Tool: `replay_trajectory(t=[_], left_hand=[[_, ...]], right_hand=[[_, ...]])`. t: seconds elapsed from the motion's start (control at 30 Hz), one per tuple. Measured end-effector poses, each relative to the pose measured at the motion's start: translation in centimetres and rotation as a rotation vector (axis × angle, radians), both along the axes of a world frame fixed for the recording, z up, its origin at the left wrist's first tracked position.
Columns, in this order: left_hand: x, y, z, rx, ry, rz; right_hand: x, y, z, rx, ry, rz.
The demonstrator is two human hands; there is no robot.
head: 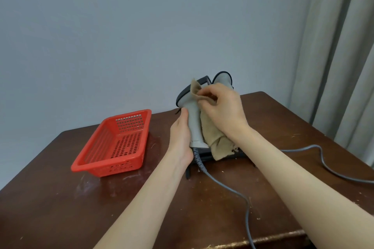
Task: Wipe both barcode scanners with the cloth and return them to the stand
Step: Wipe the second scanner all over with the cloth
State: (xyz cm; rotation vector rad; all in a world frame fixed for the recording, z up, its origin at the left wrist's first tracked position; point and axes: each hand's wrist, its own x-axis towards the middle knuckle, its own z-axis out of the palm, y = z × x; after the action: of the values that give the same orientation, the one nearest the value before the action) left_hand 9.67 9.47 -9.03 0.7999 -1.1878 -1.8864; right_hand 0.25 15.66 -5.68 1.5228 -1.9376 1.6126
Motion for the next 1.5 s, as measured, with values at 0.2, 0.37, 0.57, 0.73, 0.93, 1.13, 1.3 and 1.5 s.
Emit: replay_trajectory(t=[0.2, 0.37, 0.57, 0.73, 0.93, 1.13, 1.3, 1.5], left_hand=[[-0.5, -0.3, 0.2, 0.039, 0.045, 0.010], [0.0, -0.7, 0.0, 0.172, 0.085, -0.019], [-0.1, -0.4, 0.6, 0.216, 0.121, -0.034], [-0.3, -1.5, 0.2, 0.296, 0.217, -0.043], [-0.1, -1.6, 0.0, 0.422, 0.264, -0.126], [-0.5, -1.2, 0.1, 0.466, 0.248, -0.185], [-0.6, -2.6, 0.0, 0.286, 0.186, -0.114], [0.0, -2.5, 0.2, 0.186, 0.088, -0.076]], right_hand=[[0.2, 0.1, -1.3, 0.107, 0.293, 0.134], [-0.1, 1.6, -1.5, 0.278, 0.208, 0.412], [-1.2, 0.9, -0.5, 0.035, -0.117, 0.105], [-0.3, 1.6, -1.2, 0.134, -0.144, 0.352], [-1.3, 1.1, -0.8, 0.107, -0.368, 0.302], [-1.1, -0.3, -0.8, 0.105, -0.393, 0.161], [-0.3, 0.9, -2.1, 0.103, -0.395, 0.326], [0.2, 1.8, -2.1, 0.187, -0.316, 0.442]])
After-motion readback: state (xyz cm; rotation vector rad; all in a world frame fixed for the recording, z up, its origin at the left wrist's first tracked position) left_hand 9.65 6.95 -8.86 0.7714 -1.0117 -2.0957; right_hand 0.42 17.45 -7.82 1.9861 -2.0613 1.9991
